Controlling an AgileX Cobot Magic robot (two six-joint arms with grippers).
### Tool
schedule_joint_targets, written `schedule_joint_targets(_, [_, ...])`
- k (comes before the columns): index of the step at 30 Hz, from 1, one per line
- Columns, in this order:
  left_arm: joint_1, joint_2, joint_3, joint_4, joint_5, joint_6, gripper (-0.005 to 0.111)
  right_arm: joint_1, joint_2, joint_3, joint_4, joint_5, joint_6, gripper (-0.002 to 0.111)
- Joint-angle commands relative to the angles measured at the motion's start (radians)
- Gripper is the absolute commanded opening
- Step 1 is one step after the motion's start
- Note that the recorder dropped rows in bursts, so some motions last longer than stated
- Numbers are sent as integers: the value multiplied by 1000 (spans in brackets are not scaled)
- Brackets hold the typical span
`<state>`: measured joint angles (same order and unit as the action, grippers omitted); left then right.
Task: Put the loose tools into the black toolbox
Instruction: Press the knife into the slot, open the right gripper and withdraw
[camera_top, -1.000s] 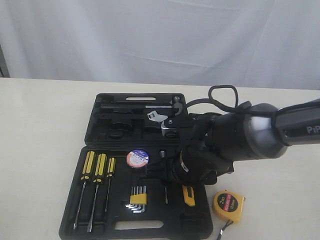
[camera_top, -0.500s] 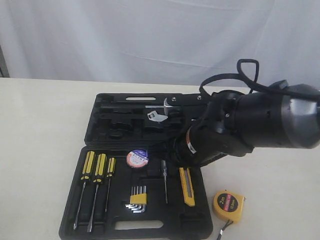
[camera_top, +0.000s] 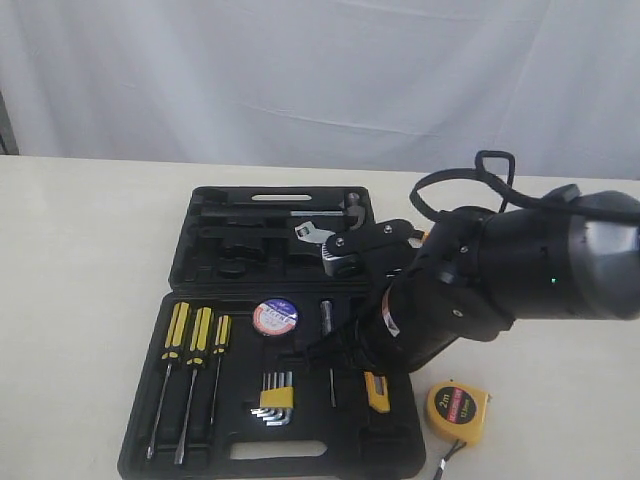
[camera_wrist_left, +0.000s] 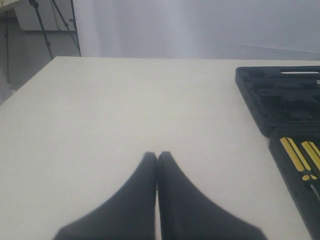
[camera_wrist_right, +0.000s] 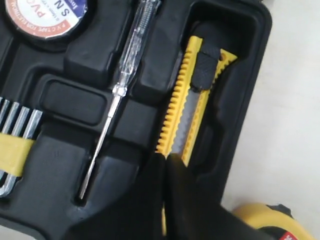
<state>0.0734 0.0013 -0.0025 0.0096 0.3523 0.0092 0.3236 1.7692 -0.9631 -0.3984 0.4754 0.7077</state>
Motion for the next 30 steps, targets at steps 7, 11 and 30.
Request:
schedule_joint_targets(7, [-5, -1, 3, -10, -10, -2, 0, -8, 69, 10, -48, -64, 25, 0])
schedule_joint_targets(11, [-5, -1, 3, -10, -10, -2, 0, -8, 112, 10, -124, -105, 116, 0])
schedule_joint_targets(30, [-5, -1, 3, -10, -10, -2, 0, -8, 83, 10, -142, -75, 130, 0])
